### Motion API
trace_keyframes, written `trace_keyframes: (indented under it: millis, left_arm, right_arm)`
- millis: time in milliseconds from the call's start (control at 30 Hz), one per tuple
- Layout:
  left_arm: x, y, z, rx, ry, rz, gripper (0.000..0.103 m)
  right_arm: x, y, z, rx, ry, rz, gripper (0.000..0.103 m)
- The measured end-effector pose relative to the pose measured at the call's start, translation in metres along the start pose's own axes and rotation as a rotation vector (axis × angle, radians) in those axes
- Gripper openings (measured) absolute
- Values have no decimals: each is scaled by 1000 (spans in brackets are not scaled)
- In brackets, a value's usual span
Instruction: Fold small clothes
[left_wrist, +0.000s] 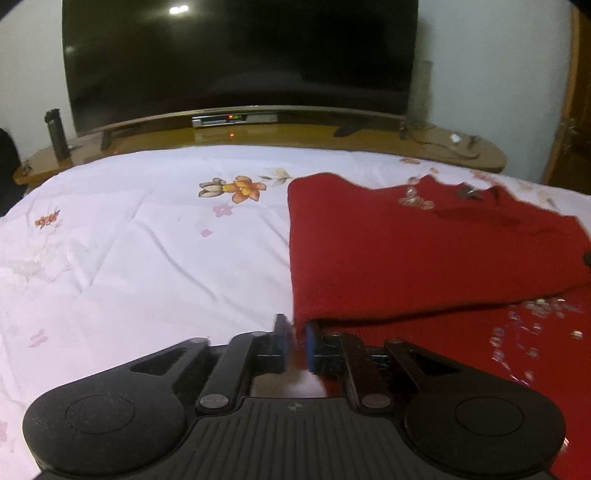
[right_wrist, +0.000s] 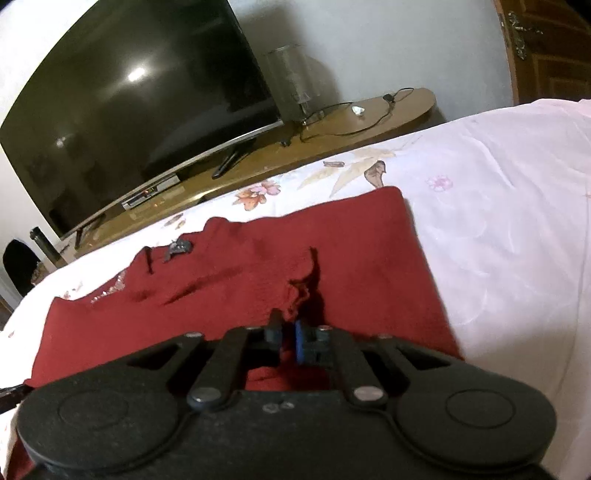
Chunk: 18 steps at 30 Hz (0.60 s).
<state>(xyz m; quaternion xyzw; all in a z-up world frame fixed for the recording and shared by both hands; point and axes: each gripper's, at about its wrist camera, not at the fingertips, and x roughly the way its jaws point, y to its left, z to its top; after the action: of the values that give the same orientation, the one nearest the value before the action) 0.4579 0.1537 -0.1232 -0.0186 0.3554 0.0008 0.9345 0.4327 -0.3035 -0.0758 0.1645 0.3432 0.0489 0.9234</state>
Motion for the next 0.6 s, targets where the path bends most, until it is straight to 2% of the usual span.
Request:
trace_keyframes:
  millis: [33, 133, 200, 267, 333, 433, 467, 533, 567, 600]
  left_arm:
    - [-10, 8, -1, -27, -31, -15, 41]
    - [-29, 25, 8, -104, -140, -43, 41]
    - [-21, 22, 25, -107, -168, -66, 41]
    - [0, 11, 43, -109, -159, -141, 41]
    - [21, -7, 56, -50, -153, -174, 41]
    - [50, -23, 68, -30, -145, -198, 41]
    - [59, -26, 69, -25, -130, -193, 41]
    - [85, -28, 65, 10, -73, -135, 41]
    - [94, -24, 60, 5, -73, -129, 42]
    - [96, -15, 56, -31, -95, -162, 42]
  right_arm:
    - [-3, -2, 2, -1, -18, -12, 21]
    - [-19, -6, 15, -22, -92, 5, 17]
    - [-19, -3, 25, -62, -101, 26, 17]
    - [-8, 7, 33, -99, -78, 42, 18]
    - [8, 19, 37, -134, -34, 55, 18]
    - [26, 34, 33, -215, -1, 69, 17]
    - [33, 36, 31, -231, 16, 74, 14]
    - [49, 34, 25, -283, 59, -6, 12]
    - [52, 26, 21, -296, 39, -26, 11]
    - [50, 16, 19, -272, 13, -8, 11]
